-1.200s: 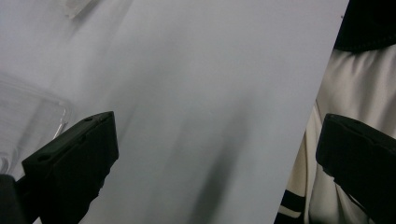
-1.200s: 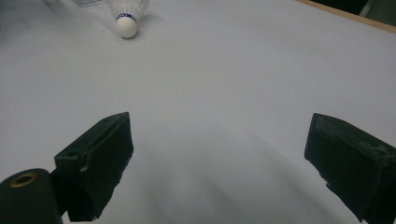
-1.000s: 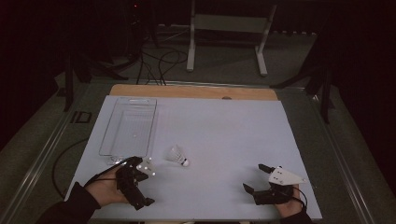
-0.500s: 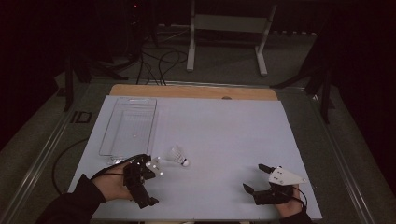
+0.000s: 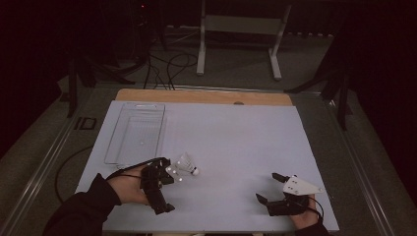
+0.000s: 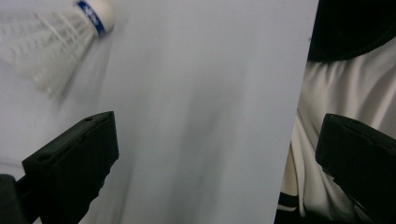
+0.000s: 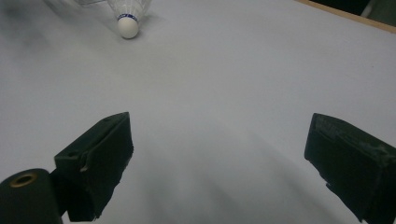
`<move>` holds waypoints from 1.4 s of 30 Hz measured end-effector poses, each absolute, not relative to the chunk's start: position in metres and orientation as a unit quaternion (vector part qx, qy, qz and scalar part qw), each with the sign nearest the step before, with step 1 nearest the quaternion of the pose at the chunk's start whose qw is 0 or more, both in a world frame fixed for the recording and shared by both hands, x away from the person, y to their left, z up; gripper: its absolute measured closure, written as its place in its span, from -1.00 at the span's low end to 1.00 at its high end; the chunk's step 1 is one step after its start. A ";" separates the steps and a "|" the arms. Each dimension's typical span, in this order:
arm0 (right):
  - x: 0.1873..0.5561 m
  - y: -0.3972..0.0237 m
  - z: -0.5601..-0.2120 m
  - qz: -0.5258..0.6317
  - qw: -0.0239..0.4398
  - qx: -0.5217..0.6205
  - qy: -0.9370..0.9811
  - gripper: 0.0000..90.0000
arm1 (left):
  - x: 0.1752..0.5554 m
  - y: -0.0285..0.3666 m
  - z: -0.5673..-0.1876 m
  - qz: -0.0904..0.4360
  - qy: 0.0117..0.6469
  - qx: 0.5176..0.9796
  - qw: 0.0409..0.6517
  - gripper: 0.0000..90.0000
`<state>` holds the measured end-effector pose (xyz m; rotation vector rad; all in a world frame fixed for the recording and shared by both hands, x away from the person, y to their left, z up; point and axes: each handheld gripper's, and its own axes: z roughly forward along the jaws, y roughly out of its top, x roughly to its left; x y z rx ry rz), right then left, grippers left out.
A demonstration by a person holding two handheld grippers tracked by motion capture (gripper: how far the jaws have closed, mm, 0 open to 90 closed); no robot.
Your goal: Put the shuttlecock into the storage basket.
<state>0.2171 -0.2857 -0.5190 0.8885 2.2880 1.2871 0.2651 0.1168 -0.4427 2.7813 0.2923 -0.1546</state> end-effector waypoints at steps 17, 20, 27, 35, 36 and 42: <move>0.217 -0.285 -0.519 0.457 0.185 0.312 0.812 -0.83 | 0.286 0.102 -0.429 -0.040 0.094 0.981 0.168 -0.99; 0.217 -0.286 -0.519 0.458 0.185 0.311 0.812 -0.83 | 0.290 0.100 -0.427 -0.033 0.093 0.980 0.172 -0.99; 0.217 -0.285 -0.519 0.457 0.185 0.311 0.812 -0.83 | 0.298 0.095 -0.423 -0.023 0.094 0.981 0.171 -0.99; 0.217 -0.285 -0.519 0.458 0.184 0.310 0.813 -0.83 | 0.309 0.093 -0.423 -0.024 0.102 0.979 0.177 -0.99; 0.217 -0.285 -0.519 0.458 0.184 0.310 0.813 -0.83 | 0.309 0.093 -0.423 -0.024 0.102 0.979 0.177 -0.99; 0.217 -0.286 -0.519 0.457 0.183 0.311 0.813 -0.83 | 0.320 0.092 -0.427 -0.007 0.112 0.979 0.171 -0.99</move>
